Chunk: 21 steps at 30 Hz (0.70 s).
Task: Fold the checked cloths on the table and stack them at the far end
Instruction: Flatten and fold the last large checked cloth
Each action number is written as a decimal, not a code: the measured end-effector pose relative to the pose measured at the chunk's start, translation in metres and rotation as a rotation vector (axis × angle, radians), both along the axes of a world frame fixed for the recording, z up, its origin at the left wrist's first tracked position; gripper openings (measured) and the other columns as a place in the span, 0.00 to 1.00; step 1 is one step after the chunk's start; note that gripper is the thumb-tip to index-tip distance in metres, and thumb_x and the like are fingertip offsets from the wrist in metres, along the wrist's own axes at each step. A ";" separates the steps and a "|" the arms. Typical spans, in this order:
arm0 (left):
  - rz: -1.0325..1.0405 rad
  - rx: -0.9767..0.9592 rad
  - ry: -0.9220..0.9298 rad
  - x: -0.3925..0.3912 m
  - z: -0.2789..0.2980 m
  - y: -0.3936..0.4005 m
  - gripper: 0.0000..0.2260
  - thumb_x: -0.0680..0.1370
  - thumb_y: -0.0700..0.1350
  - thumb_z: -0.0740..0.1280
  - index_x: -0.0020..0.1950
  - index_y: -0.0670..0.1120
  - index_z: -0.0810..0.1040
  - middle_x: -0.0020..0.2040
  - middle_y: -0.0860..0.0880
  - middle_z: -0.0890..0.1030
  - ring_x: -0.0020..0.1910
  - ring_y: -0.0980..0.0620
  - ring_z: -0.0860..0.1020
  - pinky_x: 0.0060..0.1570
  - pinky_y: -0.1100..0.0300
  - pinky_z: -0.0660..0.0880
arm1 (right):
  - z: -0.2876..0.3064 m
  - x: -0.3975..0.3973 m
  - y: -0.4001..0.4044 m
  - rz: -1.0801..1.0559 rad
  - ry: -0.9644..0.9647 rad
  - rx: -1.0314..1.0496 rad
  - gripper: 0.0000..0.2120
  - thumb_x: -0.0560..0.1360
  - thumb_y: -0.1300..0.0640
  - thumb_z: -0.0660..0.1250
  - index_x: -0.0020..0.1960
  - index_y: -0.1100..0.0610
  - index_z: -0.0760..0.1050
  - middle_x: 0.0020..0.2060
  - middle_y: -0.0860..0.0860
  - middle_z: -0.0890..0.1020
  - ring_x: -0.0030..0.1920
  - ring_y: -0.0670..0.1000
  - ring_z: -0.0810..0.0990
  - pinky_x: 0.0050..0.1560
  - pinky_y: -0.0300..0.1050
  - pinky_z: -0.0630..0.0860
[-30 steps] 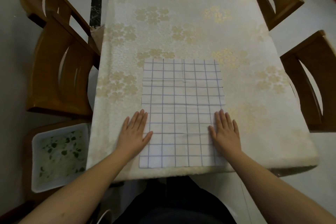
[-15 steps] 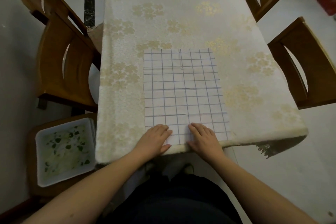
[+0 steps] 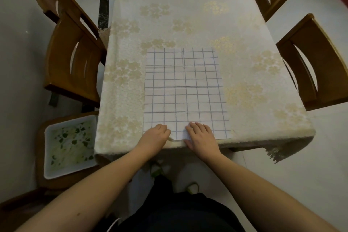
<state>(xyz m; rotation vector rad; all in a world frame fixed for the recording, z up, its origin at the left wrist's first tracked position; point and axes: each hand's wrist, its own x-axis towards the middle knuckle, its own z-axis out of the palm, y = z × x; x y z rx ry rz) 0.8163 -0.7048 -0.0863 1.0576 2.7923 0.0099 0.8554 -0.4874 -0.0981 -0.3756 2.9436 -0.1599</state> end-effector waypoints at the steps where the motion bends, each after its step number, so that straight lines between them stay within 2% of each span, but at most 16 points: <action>1: 0.023 0.010 0.009 -0.001 0.002 0.001 0.17 0.57 0.38 0.78 0.41 0.43 0.77 0.40 0.45 0.79 0.38 0.46 0.78 0.29 0.56 0.75 | 0.001 0.000 0.001 0.011 0.008 0.001 0.25 0.78 0.45 0.62 0.71 0.56 0.68 0.69 0.55 0.73 0.70 0.56 0.70 0.70 0.55 0.64; 6: 0.144 0.121 0.100 -0.005 0.022 0.002 0.11 0.64 0.39 0.75 0.43 0.44 0.76 0.38 0.47 0.78 0.37 0.47 0.77 0.33 0.55 0.73 | 0.006 0.007 0.020 -0.030 0.085 -0.032 0.25 0.72 0.51 0.71 0.67 0.54 0.71 0.63 0.52 0.77 0.64 0.55 0.75 0.68 0.58 0.67; 12: 0.211 0.209 0.174 -0.009 0.047 -0.001 0.09 0.66 0.37 0.72 0.43 0.46 0.76 0.36 0.50 0.77 0.35 0.49 0.75 0.35 0.55 0.72 | 0.022 0.003 0.060 -0.084 0.204 -0.034 0.08 0.69 0.59 0.75 0.47 0.51 0.80 0.43 0.49 0.83 0.46 0.55 0.81 0.56 0.52 0.74; 15: 0.262 0.231 0.196 -0.016 0.059 -0.005 0.09 0.68 0.35 0.72 0.44 0.46 0.77 0.33 0.51 0.77 0.32 0.49 0.75 0.36 0.55 0.72 | 0.037 -0.007 0.072 -0.120 0.282 -0.052 0.07 0.69 0.59 0.76 0.45 0.51 0.81 0.41 0.49 0.84 0.44 0.54 0.81 0.54 0.52 0.74; 18: 0.299 0.276 0.196 -0.028 0.067 -0.013 0.08 0.71 0.37 0.72 0.48 0.47 0.80 0.34 0.52 0.80 0.33 0.50 0.78 0.39 0.55 0.75 | 0.051 -0.024 0.077 -0.128 0.383 -0.089 0.08 0.68 0.60 0.77 0.44 0.52 0.82 0.38 0.48 0.84 0.42 0.55 0.81 0.55 0.49 0.69; 21: 0.321 0.292 0.173 -0.046 0.073 -0.020 0.04 0.74 0.41 0.71 0.46 0.48 0.81 0.33 0.53 0.80 0.31 0.51 0.77 0.39 0.56 0.74 | 0.062 -0.046 0.074 -0.135 0.455 -0.109 0.07 0.69 0.61 0.77 0.44 0.53 0.82 0.37 0.48 0.84 0.41 0.55 0.81 0.55 0.48 0.66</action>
